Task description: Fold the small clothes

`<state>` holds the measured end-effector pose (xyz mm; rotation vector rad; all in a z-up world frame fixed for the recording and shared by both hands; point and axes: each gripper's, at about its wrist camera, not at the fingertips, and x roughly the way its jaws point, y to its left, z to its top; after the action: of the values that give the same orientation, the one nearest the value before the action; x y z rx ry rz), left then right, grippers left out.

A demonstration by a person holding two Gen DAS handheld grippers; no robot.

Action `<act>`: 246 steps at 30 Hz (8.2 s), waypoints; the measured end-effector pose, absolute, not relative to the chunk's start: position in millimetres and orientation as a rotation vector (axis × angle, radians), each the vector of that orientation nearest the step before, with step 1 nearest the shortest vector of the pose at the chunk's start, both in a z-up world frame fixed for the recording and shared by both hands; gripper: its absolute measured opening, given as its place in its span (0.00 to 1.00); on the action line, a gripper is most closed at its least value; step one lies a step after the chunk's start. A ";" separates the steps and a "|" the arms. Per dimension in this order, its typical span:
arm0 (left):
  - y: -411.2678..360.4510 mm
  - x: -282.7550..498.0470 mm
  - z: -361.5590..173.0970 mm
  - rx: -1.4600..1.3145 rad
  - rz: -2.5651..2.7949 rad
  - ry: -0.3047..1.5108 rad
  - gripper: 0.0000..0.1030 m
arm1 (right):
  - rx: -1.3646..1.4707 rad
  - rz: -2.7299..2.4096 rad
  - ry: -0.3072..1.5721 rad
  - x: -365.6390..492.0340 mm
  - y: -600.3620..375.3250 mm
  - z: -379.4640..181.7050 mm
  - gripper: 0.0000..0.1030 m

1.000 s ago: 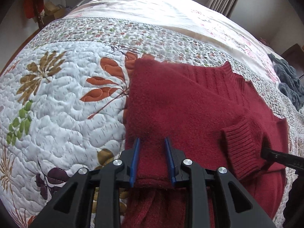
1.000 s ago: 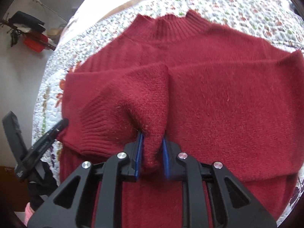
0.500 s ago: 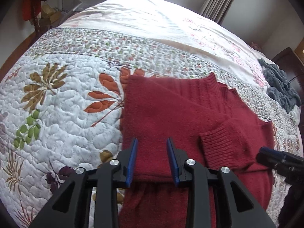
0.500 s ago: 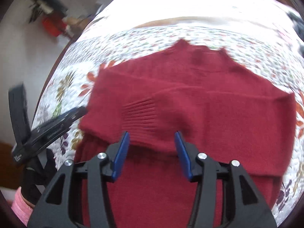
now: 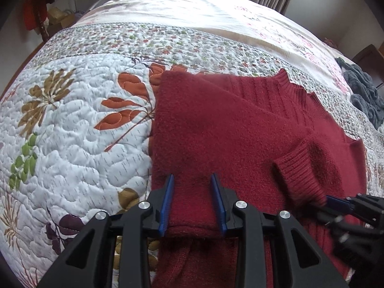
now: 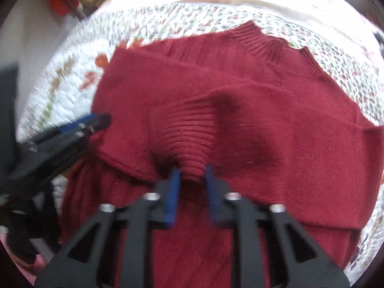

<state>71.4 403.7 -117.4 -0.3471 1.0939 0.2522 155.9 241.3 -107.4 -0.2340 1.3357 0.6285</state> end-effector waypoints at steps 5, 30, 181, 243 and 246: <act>405.7 70.8 -118.5 -0.360 0.253 1.091 0.31 | 0.020 0.606 1.303 180.3 173.0 -76.0 0.13; 367.7 86.6 -74.2 -0.346 0.132 1.037 0.33 | 0.464 0.422 1.440 234.7 -0.1 -135.6 0.27; 369.6 -51.2 -70.5 -0.287 -0.108 1.194 0.08 | 0.097 0.452 1.309 50.7 -92.6 -52.5 0.54; 408.1 73.3 63.3 -0.277 0.051 0.715 0.06 | 0.093 0.436 1.012 238.5 -37.8 58.8 0.05; 418.5 104.4 46.8 -0.284 0.072 0.739 0.06 | 0.107 0.413 1.034 263.5 -30.6 44.3 0.05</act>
<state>104.4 418.5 46.8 -0.2840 0.7391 0.0721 263.5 -30.6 44.3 0.1068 1.0343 0.4134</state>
